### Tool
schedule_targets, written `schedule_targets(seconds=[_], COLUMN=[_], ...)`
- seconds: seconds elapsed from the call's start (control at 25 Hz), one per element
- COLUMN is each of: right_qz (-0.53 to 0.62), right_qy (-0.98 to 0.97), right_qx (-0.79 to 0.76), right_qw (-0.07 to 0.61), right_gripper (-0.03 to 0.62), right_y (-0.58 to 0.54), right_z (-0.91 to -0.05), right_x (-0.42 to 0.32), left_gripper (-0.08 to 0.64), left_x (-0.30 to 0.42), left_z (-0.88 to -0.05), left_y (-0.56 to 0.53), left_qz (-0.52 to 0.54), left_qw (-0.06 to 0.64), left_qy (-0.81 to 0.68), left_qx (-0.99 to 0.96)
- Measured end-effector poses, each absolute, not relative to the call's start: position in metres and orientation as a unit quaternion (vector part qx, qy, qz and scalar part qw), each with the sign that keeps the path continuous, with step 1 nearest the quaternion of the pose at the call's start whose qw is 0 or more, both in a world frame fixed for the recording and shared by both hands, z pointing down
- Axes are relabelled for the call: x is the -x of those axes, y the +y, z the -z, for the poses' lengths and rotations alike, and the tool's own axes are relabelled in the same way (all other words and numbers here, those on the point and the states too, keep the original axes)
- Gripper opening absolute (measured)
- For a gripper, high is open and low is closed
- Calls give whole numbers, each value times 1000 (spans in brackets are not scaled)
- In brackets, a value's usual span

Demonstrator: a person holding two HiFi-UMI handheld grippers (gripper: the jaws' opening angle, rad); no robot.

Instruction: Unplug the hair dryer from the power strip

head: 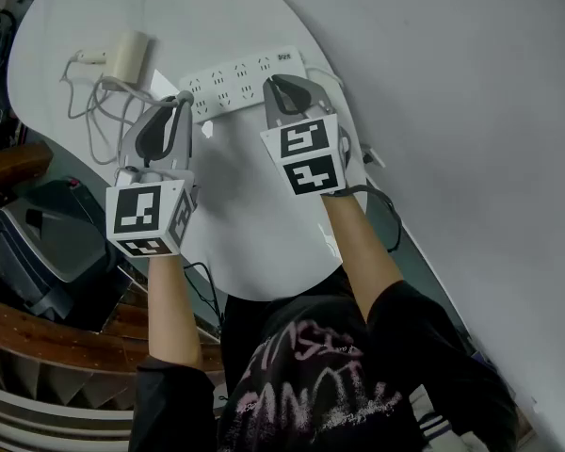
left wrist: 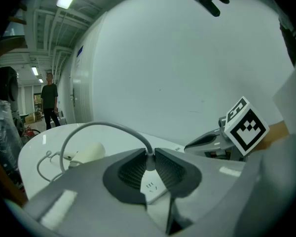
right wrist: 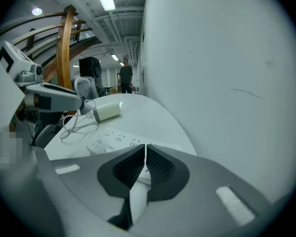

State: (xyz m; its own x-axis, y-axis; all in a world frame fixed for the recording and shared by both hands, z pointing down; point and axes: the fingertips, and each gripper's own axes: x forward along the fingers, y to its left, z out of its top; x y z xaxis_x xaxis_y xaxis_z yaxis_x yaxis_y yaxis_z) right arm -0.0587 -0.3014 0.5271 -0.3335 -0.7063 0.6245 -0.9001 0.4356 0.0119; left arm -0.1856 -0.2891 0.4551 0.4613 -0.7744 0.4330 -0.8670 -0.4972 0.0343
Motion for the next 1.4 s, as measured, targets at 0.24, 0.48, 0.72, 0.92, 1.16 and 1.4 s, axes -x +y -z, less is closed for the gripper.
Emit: schedule_targets(seconds=[0.24,0.48,0.72,0.92,1.16,1.4], right_qz=[-160,-162,-154,-143,-131,-119], right_qy=[-813,-818,-825,-832,-840,-846], right_qx=[-506,-503,-503,-504,-500,-495], right_qw=[241,225,204,180,165,158], right_gripper=[21,21,21,21,21,21], right_y=[-291,-274,-259,-245,-226,-209], right_z=[-505,-493,-474,-451,-430,-417], right_x=[55,51,47,42,39,35], left_gripper=[66,66,68,68,68,68], left_x=[185,186,187,191,190,190], left_z=[-454,-451,-435,-419,-399,-389], left_y=[-279,-269,-255,-238,-213,-192], left_qz=[-182,-174,-153,-138,-128,-123], left_qw=[122,126,122,115,103,98], left_qy=[-494,-504,-518,-536,-551,-563], left_qx=[-842,-836,-832,-825,-818,-811])
